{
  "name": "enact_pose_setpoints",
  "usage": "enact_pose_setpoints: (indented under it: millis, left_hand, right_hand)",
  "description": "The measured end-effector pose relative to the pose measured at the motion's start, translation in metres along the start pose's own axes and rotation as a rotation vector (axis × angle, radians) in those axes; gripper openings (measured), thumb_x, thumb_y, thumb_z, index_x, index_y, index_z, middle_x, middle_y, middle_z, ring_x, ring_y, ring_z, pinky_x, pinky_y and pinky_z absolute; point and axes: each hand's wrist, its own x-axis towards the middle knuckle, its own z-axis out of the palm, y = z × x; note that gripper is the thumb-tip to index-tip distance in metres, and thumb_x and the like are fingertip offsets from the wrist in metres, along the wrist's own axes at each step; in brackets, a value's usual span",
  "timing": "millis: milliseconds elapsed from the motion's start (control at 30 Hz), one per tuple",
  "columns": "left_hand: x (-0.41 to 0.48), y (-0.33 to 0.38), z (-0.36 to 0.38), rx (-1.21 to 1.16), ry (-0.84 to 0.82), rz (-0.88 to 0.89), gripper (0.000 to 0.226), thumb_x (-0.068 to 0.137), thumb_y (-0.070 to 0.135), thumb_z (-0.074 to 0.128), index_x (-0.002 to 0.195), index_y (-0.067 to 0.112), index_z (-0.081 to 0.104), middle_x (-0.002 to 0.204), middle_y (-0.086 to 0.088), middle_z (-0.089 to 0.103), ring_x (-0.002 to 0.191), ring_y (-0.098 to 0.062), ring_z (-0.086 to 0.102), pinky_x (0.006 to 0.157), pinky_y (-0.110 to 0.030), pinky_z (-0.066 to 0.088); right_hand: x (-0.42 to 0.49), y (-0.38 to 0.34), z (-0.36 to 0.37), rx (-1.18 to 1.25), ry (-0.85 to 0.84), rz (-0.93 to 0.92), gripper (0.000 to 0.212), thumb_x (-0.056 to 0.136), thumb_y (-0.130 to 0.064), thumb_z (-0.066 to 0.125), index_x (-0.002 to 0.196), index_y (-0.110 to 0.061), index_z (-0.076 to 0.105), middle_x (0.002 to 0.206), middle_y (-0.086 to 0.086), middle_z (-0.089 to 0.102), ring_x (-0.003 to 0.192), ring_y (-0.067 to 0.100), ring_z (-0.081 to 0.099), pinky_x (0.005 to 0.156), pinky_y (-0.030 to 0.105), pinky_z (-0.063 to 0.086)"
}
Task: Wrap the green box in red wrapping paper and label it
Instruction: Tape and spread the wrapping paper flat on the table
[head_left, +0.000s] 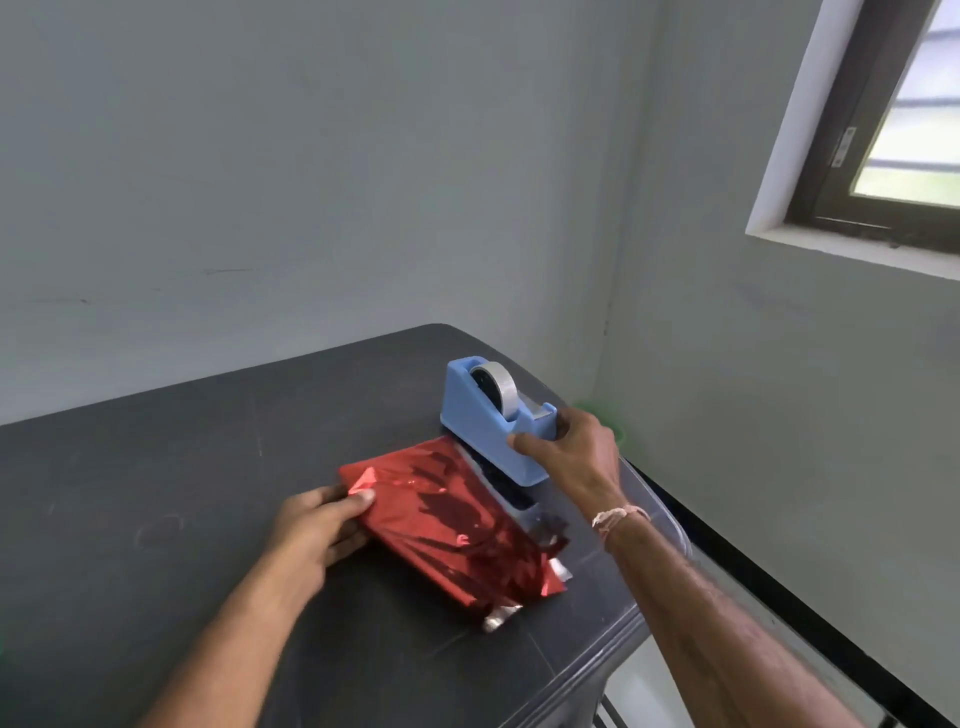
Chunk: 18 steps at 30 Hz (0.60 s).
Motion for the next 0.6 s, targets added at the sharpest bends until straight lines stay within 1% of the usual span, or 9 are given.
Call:
enact_pose_setpoints:
  millis: [133,233,300,333,367,400,467,533,600]
  left_hand:
    - [-0.019,-0.002,-0.082,0.064,0.086,0.043,0.016,0.089,0.002,0.073,0.101,0.012,0.069,0.081,-0.006,0.070,0.061,-0.014,0.062,0.042,-0.016,0.053]
    - [-0.030,-0.006,-0.118,0.079,0.108,0.054,0.020,0.090,0.002,0.073,0.108,0.009,0.068,0.086,-0.007,0.070,0.063,-0.015,0.062,0.043,-0.015,0.052]
    - [-0.035,-0.005,-0.130,0.088,0.101,0.068,0.021,0.090,0.003,0.073,0.110,0.008,0.068,0.085,-0.006,0.070,0.061,-0.013,0.063,0.044,-0.016,0.053]
    - [-0.036,-0.004,-0.134,0.100,0.087,0.074,0.022,0.090,0.004,0.074,0.110,0.008,0.068,0.084,-0.004,0.071,0.061,-0.012,0.063,0.045,-0.016,0.053]
    - [-0.038,-0.003,-0.141,0.115,0.073,0.080,0.022,0.090,0.005,0.075,0.111,0.009,0.069,0.083,-0.002,0.072,0.061,-0.010,0.064,0.046,-0.017,0.054]
    - [-0.040,-0.002,-0.143,0.137,0.050,0.087,0.023,0.089,0.007,0.076,0.111,0.010,0.070,0.083,0.000,0.073,0.062,-0.009,0.064,0.049,-0.018,0.054]
    - [-0.046,-0.002,-0.162,0.165,0.033,0.104,0.025,0.088,0.010,0.077,0.112,0.011,0.071,0.086,0.000,0.075,0.069,-0.010,0.065,0.055,-0.020,0.053]
    - [-0.051,-0.002,-0.172,0.185,0.006,0.125,0.025,0.089,0.012,0.077,0.113,0.012,0.071,0.089,-0.002,0.075,0.070,-0.009,0.065,0.058,-0.021,0.052]
    - [-0.055,-0.003,-0.180,0.205,-0.021,0.154,0.024,0.090,0.012,0.076,0.114,0.012,0.070,0.090,-0.004,0.075,0.068,-0.008,0.066,0.056,-0.020,0.052]
  right_hand:
    - [-0.023,0.009,0.009,-0.036,0.038,-0.028,0.042,0.068,-0.042,0.088,0.076,-0.018,0.055,0.071,-0.006,0.058,0.057,0.010,0.047,0.051,0.024,0.033]
    - [-0.032,0.005,0.012,-0.043,0.025,0.011,0.041,0.073,-0.041,0.088,0.090,-0.016,0.060,0.088,-0.001,0.065,0.071,0.015,0.058,0.056,0.021,0.040]
    - [-0.043,-0.003,0.021,-0.072,0.074,-0.047,0.066,0.076,-0.042,0.088,0.127,-0.015,0.056,0.123,0.006,0.062,0.110,0.025,0.059,0.086,0.031,0.052]
    - [-0.053,-0.010,0.026,-0.093,0.132,-0.130,0.080,0.078,-0.040,0.087,0.142,-0.016,0.046,0.140,0.007,0.053,0.128,0.027,0.049,0.104,0.039,0.047]
    - [-0.065,-0.022,0.036,-0.086,0.189,-0.257,0.083,0.080,-0.036,0.085,0.148,-0.018,0.041,0.148,0.006,0.045,0.135,0.025,0.040,0.111,0.040,0.039]
    - [-0.076,-0.034,0.043,-0.064,0.213,-0.393,0.079,0.082,-0.031,0.084,0.148,-0.018,0.043,0.149,0.005,0.044,0.135,0.021,0.038,0.110,0.035,0.036]
    - [-0.096,-0.065,0.070,-0.013,0.025,-0.597,0.060,0.085,-0.026,0.083,0.138,-0.020,0.056,0.136,0.000,0.055,0.124,0.014,0.047,0.100,0.027,0.038]
    - [-0.106,-0.088,0.099,-0.029,-0.325,-0.622,0.051,0.086,-0.028,0.081,0.134,-0.024,0.063,0.128,-0.004,0.063,0.120,0.013,0.057,0.103,0.029,0.043]
    - [-0.110,-0.102,0.126,-0.062,-0.566,-0.556,0.050,0.087,-0.030,0.081,0.134,-0.027,0.065,0.129,-0.002,0.067,0.122,0.012,0.061,0.109,0.029,0.043]
